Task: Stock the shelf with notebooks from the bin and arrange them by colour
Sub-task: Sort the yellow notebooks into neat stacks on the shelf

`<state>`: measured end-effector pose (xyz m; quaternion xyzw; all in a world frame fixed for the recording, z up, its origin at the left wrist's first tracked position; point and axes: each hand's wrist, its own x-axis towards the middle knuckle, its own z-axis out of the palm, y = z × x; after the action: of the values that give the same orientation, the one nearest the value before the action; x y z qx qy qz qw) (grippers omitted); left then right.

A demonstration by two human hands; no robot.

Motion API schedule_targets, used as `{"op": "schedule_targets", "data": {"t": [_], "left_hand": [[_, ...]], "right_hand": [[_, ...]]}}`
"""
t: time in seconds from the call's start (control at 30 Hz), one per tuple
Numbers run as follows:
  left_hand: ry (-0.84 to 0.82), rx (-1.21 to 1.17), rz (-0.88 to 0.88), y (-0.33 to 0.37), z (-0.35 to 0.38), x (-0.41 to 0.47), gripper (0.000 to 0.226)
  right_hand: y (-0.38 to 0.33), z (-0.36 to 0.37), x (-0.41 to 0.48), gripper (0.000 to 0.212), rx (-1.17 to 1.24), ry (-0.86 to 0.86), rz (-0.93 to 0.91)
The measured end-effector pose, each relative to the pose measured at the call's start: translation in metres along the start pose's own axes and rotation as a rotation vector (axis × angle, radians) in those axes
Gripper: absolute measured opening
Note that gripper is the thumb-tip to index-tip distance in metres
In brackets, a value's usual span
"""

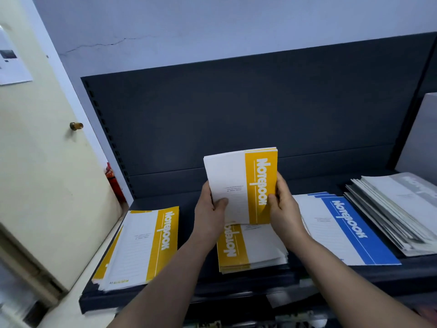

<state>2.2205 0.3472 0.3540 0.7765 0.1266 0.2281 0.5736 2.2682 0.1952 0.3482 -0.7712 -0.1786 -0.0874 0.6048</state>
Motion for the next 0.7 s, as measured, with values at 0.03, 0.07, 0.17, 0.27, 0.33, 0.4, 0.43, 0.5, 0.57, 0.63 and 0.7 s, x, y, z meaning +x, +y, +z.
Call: {"op": "schedule_targets", "data": {"t": [0.03, 0.07, 0.17, 0.27, 0.33, 0.4, 0.43, 0.5, 0.57, 0.63, 0.7], "left_hand": [[0.001, 0.006, -0.011, -0.001, -0.001, -0.001, 0.044], [0.008, 0.006, -0.010, 0.000, -0.002, 0.000, 0.043], [-0.003, 0.032, 0.010, 0.011, -0.009, 0.006, 0.047], [-0.076, 0.023, -0.129, 0.024, -0.018, 0.010, 0.048], [-0.111, 0.078, -0.280, 0.021, -0.020, 0.009, 0.037], [-0.128, 0.168, -0.351, 0.010, -0.018, 0.005, 0.031], [-0.128, 0.214, -0.360, 0.003, -0.016, 0.003, 0.030], [-0.124, 0.302, -0.352, -0.006, -0.013, 0.000, 0.029], [-0.113, 0.359, -0.344, -0.010, -0.011, -0.001, 0.028], [-0.110, 0.396, -0.349, -0.013, -0.009, 0.000, 0.026], [-0.120, 0.411, -0.359, -0.014, -0.007, -0.001, 0.025]], "right_hand": [[0.001, 0.000, 0.000, 0.053, 0.000, -0.001, 0.006], [0.001, -0.002, 0.000, 0.053, 0.002, 0.005, 0.002], [-0.007, -0.011, 0.009, 0.056, 0.005, 0.017, -0.019], [-0.010, -0.022, 0.021, 0.049, -0.017, -0.071, 0.106], [-0.006, -0.022, 0.024, 0.036, -0.031, -0.194, 0.234], [0.004, -0.018, 0.021, 0.037, -0.114, -0.281, 0.310], [0.010, -0.016, 0.020, 0.037, -0.166, -0.304, 0.326], [0.019, -0.011, 0.018, 0.034, -0.260, -0.322, 0.336], [0.024, -0.006, 0.018, 0.030, -0.334, -0.321, 0.336], [0.026, -0.004, 0.019, 0.029, -0.417, -0.325, 0.327], [0.026, -0.003, 0.018, 0.028, -0.468, -0.328, 0.310]]}}
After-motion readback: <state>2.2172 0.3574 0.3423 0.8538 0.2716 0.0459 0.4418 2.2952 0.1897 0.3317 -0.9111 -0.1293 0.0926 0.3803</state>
